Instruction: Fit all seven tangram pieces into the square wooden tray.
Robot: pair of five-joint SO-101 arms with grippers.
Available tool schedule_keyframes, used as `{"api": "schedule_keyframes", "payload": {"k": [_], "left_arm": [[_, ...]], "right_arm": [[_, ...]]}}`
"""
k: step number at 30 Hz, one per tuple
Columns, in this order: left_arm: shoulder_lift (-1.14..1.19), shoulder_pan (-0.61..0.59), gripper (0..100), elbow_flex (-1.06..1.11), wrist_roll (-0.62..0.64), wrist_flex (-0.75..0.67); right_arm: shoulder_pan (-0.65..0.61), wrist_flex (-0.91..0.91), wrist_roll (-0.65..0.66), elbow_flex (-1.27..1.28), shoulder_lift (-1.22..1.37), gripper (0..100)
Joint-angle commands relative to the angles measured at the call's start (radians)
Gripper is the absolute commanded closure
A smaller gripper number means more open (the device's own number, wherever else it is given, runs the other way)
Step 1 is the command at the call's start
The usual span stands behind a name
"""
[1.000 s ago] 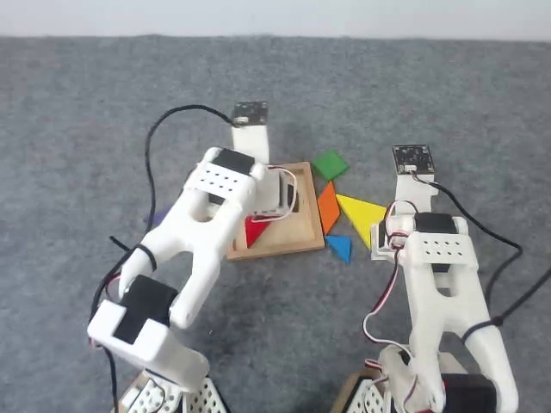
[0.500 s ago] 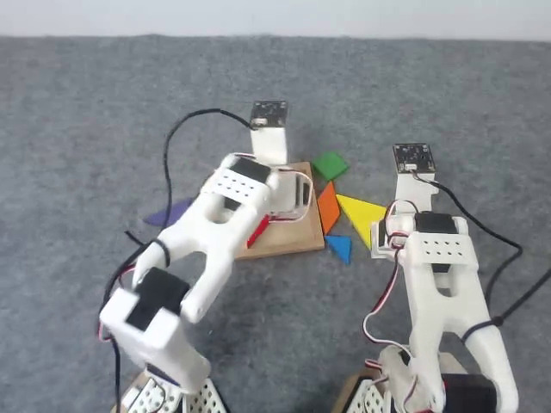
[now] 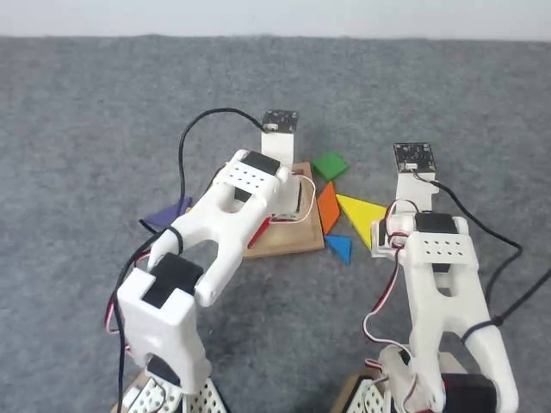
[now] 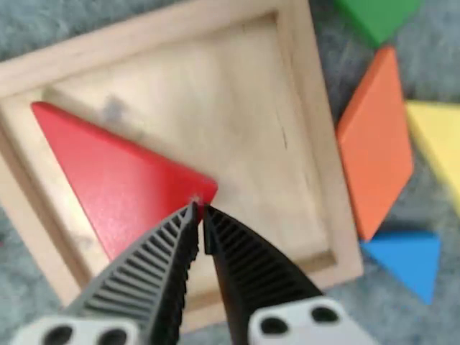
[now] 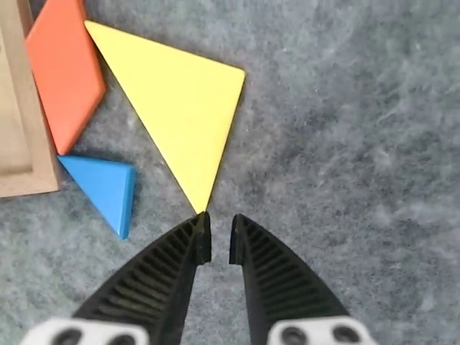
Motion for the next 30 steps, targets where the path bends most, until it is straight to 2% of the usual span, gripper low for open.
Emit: {"api": "schedule_keyframes", "payload": {"k": [1, 4, 7, 15, 19, 22, 25, 30], "left_arm": [[0.006, -0.069, 99, -0.008, -0.032, 0.043], [0.002, -0.143, 99, -0.025, -0.037, 0.043], [0.002, -0.157, 99, -0.051, -0.037, 0.051], [0.0, 0.023, 99, -0.067, -0.032, 0.114], [-0.089, -0.051, 99, -0.036, -0.031, 0.117], [-0.236, -0.138, 99, 0.051, -0.032, 0.091], [-0.423, -0.201, 99, 0.214, -0.044, -0.003], [-0.694, -0.288, 99, 0.501, -0.129, -0.241]], "right_arm": [[0.016, -0.016, -0.005, -0.009, -0.038, 94.4], [0.016, -0.016, -0.003, -0.009, -0.038, 94.4], [0.016, -0.016, -0.003, -0.009, -0.038, 94.4], [0.018, -0.016, 0.017, -0.015, -0.038, 94.4], [0.004, -0.018, 0.106, -0.058, -0.01, 94.0], [-0.013, 0.058, 0.172, -0.196, 0.104, 93.2], [-0.061, 0.125, 0.272, -0.348, 0.265, 84.8], [-0.127, 0.154, 0.44, -0.529, 0.492, 66.6]]}}
